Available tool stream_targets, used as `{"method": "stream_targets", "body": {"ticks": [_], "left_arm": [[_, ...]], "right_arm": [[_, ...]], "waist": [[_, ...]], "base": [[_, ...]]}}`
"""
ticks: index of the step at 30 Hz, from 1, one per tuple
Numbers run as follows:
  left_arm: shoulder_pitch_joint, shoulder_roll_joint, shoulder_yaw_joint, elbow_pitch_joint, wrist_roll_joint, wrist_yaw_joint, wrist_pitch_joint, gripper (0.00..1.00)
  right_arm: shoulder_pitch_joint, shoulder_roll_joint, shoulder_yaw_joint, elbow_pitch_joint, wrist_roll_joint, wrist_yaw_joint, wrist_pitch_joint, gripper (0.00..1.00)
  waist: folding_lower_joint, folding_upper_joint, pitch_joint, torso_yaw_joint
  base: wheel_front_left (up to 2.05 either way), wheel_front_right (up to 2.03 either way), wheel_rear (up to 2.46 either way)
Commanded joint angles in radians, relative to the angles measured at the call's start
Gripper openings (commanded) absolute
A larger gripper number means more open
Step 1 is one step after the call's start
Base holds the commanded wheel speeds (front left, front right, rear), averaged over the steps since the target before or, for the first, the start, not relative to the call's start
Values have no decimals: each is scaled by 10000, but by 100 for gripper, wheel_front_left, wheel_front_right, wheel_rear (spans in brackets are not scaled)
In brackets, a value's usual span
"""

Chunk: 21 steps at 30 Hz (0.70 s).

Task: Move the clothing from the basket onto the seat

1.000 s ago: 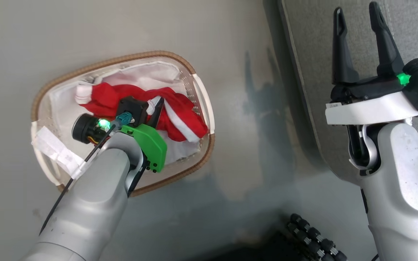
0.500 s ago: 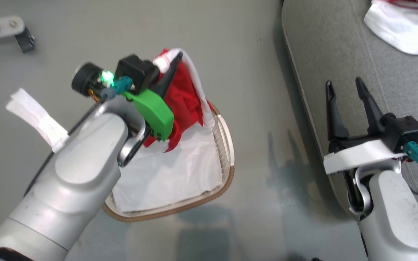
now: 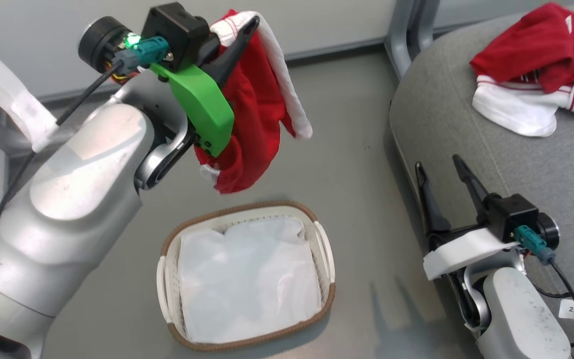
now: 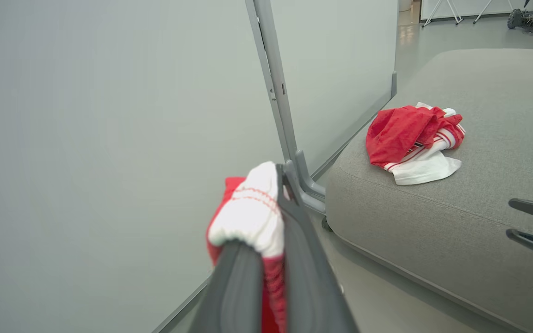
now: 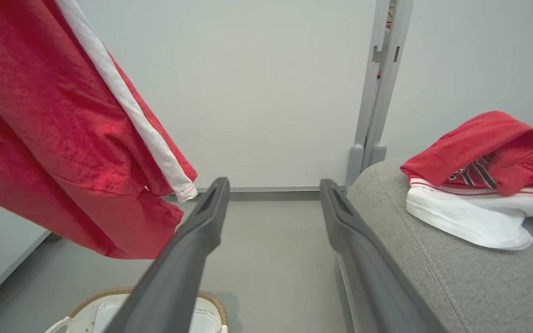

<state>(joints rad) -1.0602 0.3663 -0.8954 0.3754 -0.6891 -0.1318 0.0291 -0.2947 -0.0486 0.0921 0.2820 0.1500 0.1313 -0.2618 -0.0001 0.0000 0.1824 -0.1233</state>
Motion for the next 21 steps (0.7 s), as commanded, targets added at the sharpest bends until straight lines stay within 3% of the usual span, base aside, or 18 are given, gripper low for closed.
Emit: {"method": "stream_targets", "body": {"ticks": [1,6,15,21], "left_arm": [[-173,73,-113,-82,-143,27,72,0],[-454,273,-410,-178,-421,27,170,0],[-420,246,-848,-358,-872,27,171,0],[-560,158,-1145,-714,-957,27,128,0]], "right_arm": [[218,-36,105,65,62,-12,-49,100],[218,-34,578,198,127,-12,-49,100],[55,-36,2033,120,1405,-11,-49,100],[-726,-39,2733,491,1270,-11,-49,100]], "waist": [[1,0,-1002,7],[1,0,-1446,-10],[1,0,-1933,107],[1,0,-2038,250]], "base": [[0,0,0],[0,0,0],[0,0,0],[0,0,0]]}}
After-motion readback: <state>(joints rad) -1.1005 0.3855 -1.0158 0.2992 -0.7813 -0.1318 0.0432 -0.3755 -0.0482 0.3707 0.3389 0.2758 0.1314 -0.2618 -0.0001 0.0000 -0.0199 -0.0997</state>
